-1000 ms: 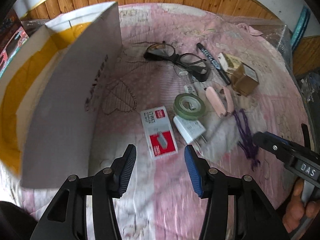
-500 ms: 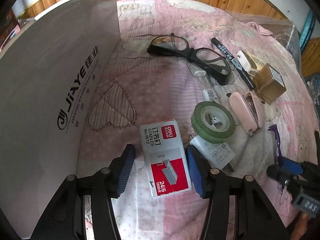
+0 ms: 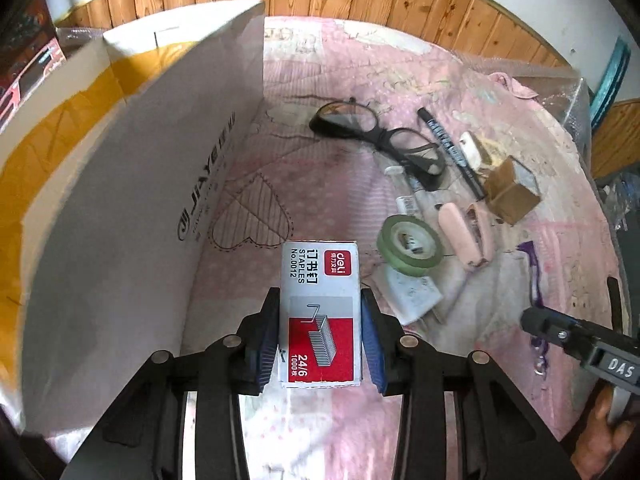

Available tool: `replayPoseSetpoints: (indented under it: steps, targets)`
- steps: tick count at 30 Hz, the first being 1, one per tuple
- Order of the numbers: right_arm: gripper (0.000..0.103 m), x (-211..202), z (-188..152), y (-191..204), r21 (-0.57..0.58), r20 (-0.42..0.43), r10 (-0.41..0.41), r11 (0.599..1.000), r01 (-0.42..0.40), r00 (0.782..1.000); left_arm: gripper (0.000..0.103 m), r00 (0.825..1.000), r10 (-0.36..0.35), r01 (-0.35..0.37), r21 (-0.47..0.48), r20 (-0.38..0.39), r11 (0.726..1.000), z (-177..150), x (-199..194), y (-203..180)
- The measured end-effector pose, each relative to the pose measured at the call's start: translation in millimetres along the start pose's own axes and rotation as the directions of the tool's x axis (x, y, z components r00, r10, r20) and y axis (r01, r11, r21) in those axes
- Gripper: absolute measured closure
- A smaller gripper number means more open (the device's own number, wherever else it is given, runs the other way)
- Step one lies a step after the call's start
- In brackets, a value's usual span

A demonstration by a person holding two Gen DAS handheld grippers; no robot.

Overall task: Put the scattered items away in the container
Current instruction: 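Grasp the staple box with the left gripper while the right gripper grasps the purple figure, then carry the staple box and purple figure over the white box with both grippers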

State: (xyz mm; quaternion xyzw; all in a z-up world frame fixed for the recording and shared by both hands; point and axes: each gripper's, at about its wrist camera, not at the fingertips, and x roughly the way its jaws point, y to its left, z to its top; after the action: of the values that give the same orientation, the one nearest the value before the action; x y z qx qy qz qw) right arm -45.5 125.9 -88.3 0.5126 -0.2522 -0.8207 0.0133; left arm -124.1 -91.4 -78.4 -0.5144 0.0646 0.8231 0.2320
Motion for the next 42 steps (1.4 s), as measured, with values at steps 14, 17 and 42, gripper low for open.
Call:
replayPoseSetpoints:
  steps: [14,17,42]
  targets:
    - [0.068,-20,-24,65,-0.175,0.063,0.023,0.985,-0.011,0.998,0.064,0.995,0.046,-0.049,0.035,0.085,0.998,-17,-76,-16]
    - [0.068,-27,-30,79,-0.205,0.071,0.026,0.979,-0.011,0.997,0.064,0.993,0.049,-0.052,0.024,0.107,0.998,-21,-92,-10]
    - [0.068,-56,-45,185,-0.399,0.097,0.048,0.917,-0.006,0.994,0.064,0.976,-0.033,0.061,-0.125,0.217,0.990,-37,-164,66]
